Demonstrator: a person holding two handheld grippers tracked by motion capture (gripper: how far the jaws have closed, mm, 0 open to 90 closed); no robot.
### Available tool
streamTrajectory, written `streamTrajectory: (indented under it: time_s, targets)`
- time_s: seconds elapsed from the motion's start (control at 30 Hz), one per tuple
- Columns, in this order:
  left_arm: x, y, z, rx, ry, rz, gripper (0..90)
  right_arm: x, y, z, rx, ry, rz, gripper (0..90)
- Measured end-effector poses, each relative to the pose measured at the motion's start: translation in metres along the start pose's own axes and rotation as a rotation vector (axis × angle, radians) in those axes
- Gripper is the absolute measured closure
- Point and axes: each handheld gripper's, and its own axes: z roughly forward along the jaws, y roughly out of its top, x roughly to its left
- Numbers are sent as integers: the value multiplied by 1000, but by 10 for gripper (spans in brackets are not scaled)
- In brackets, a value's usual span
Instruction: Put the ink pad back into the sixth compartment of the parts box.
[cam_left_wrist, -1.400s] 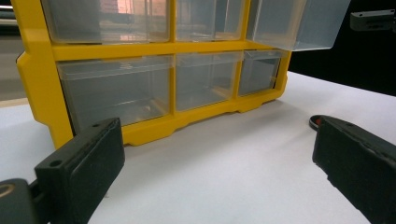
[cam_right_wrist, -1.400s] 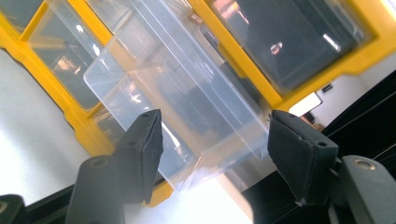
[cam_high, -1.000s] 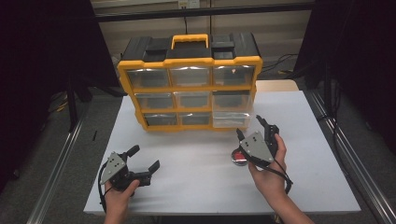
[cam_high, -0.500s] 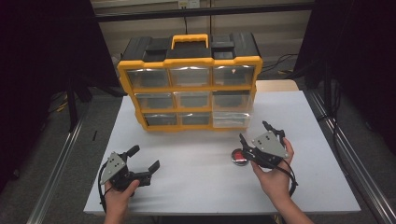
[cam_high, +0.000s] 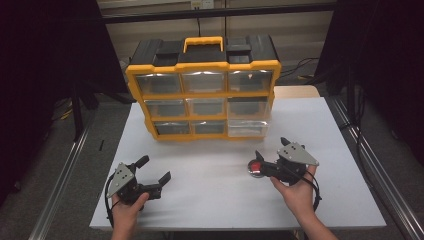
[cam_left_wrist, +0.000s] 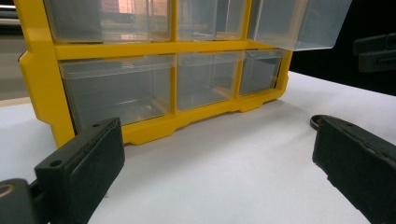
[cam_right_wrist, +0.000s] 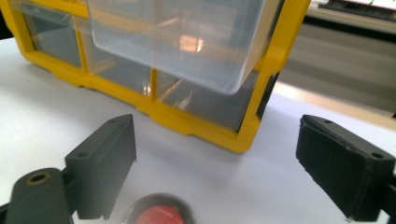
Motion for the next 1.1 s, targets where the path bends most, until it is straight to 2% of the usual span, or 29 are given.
streamTrajectory:
  time_s: [0.1,0.33,0.57,0.67,0.73,0.83,1.03,1.1]
  targets:
    - [0,0,0,0,1,-4,23,-2,-4,3,11,31,41,91]
    - [0,0,0,-3,-7,-4,23,-7,-12,9,55,96,87,58]
    - [0,0,-1,-4,-7,-3,23,-13,-18,15,88,152,127,63]
    - [0,0,0,-1,-7,-1,23,-16,-21,17,111,178,123,39]
    - [-1,0,0,2,-4,-7,23,-17,-23,20,131,215,114,33]
    - [0,0,0,2,-10,-4,23,-18,-26,24,155,226,81,30]
    - [0,0,-1,-2,1,-4,23,-19,-32,31,234,273,91,60]
    - [0,0,-1,-2,0,-4,23,-17,-33,32,250,284,73,99]
